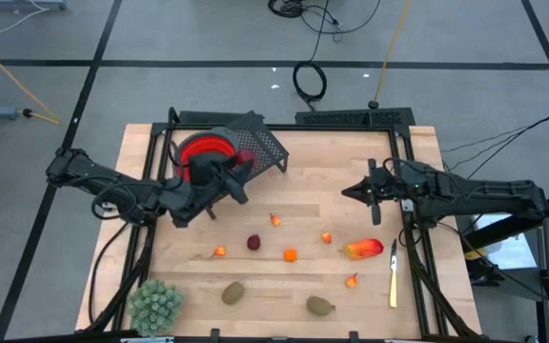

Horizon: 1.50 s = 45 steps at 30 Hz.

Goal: Pick & Place Fruit
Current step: Put the pomegranate into the red strainer bowl on the shelf

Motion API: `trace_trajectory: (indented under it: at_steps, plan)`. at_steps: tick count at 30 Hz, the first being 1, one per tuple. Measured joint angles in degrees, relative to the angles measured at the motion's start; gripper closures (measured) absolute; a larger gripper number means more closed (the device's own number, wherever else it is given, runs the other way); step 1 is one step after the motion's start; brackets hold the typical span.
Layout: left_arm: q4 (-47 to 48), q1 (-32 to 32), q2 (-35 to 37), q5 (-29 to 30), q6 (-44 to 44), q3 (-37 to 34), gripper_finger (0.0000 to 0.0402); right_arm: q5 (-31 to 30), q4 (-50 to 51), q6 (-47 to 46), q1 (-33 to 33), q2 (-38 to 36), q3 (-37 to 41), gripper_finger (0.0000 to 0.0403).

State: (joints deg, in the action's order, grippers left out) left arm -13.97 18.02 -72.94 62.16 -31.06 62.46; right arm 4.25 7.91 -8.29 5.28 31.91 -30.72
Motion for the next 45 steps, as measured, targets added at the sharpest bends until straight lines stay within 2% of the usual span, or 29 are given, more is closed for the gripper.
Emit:
trace_trajectory:
  at_steps: [5,10,19,23,33,37,40,45]
  plan:
    - [-0.3,0.0,0.8,0.0,-8.9,0.0,0.0204,0.0,0.1,0.0,0.0,-1.7,1.4,0.0402]
    - [-0.9,0.0,1.2,-0.2,-13.9,0.0,0.0204,0.0,0.1,0.0,0.0,-2.6,2.2,0.0402]
    - [-1.0,0.0,1.2,-0.4,-15.9,0.0,0.0204,0.0,0.1,0.4,0.0,-3.5,2.2,0.0402]
    - [-0.8,0.0,1.2,0.1,-12.1,0.0,0.0204,0.2,0.1,0.4,0.0,-3.5,2.2,0.0402]
    - [-0.4,-0.2,1.2,7.9,1.3,0.0,0.0204,0.2,0.1,0.0,0.0,-3.5,2.2,0.0402]
    - [-0.3,-1.7,1.2,8.2,6.3,0.0,0.0204,0.2,0.1,0.0,0.0,-3.5,2.2,0.0403]
    - [2.4,-3.9,1.2,5.7,6.8,0.0,0.0204,0.2,0.1,0.0,0.0,-3.5,2.2,0.0403]
    - [9.4,-8.9,1.2,-3.9,0.9,0.0,0.0204,0.3,0.1,0.0,0.0,-3.5,2.2,0.0403]
